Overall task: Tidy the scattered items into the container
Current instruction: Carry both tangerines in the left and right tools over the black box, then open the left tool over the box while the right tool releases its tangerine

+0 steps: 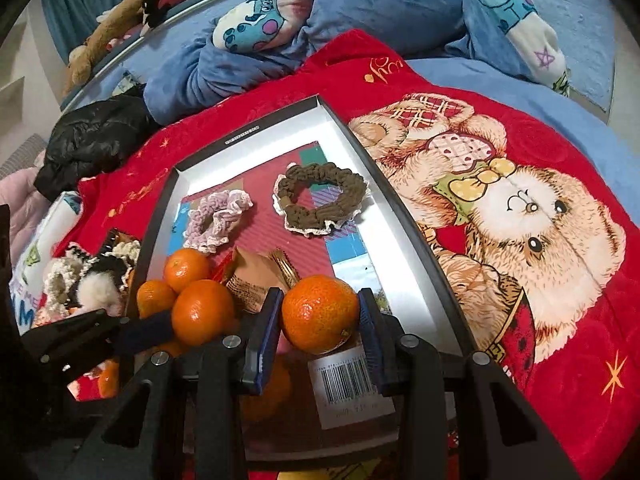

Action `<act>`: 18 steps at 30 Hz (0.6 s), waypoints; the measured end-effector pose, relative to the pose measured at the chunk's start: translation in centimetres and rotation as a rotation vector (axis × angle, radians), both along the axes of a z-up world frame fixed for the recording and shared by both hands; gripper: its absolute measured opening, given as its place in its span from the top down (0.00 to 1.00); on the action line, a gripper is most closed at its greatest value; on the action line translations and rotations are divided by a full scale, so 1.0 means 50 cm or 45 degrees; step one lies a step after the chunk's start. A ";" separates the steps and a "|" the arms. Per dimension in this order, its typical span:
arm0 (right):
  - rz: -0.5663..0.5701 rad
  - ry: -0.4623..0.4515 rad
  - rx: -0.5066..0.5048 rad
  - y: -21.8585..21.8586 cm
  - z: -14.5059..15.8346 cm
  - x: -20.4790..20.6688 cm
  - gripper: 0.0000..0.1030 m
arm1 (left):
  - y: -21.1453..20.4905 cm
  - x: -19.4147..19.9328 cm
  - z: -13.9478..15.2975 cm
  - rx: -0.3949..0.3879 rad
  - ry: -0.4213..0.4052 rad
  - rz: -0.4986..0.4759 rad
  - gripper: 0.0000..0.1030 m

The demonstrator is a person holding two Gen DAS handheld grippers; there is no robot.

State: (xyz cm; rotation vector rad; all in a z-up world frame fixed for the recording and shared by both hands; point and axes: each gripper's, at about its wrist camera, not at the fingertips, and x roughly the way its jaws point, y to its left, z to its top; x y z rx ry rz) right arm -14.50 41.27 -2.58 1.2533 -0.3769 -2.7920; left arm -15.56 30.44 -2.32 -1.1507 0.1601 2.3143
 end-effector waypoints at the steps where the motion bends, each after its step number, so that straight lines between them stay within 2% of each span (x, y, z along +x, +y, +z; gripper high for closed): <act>1: -0.006 0.010 -0.018 0.002 0.001 0.002 0.62 | -0.001 -0.001 0.000 0.007 0.000 -0.004 0.66; 5: -0.017 0.048 -0.078 0.007 0.006 0.009 0.57 | 0.013 0.003 -0.002 -0.019 0.027 -0.024 0.64; 6: -0.014 0.057 -0.084 0.006 0.008 0.010 0.51 | 0.018 0.006 -0.003 -0.035 0.043 -0.037 0.64; 7: -0.004 0.067 -0.082 0.003 0.010 0.012 0.47 | 0.022 0.010 -0.003 -0.054 0.062 -0.043 0.59; 8: 0.012 0.072 -0.088 -0.001 0.012 0.012 0.44 | 0.026 0.012 -0.003 -0.079 0.079 -0.045 0.50; 9: 0.032 0.081 -0.102 -0.004 0.014 0.013 0.36 | 0.028 0.014 -0.002 -0.102 0.088 -0.038 0.44; 10: 0.057 0.099 -0.121 -0.010 0.017 0.015 0.26 | 0.029 0.013 -0.003 -0.121 0.098 -0.029 0.27; 11: 0.070 0.109 -0.127 -0.014 0.020 0.017 0.22 | 0.026 0.012 0.000 -0.144 0.130 0.008 0.16; 14: 0.080 0.123 -0.097 -0.028 0.029 0.021 0.03 | 0.014 0.010 0.008 -0.084 0.113 -0.011 0.04; 16: 0.047 0.131 -0.057 -0.027 0.034 0.024 0.00 | 0.013 0.012 0.012 -0.070 0.114 -0.020 0.00; 18: 0.035 0.134 -0.066 -0.020 0.037 0.026 0.00 | 0.012 0.016 0.018 -0.094 0.162 0.003 0.00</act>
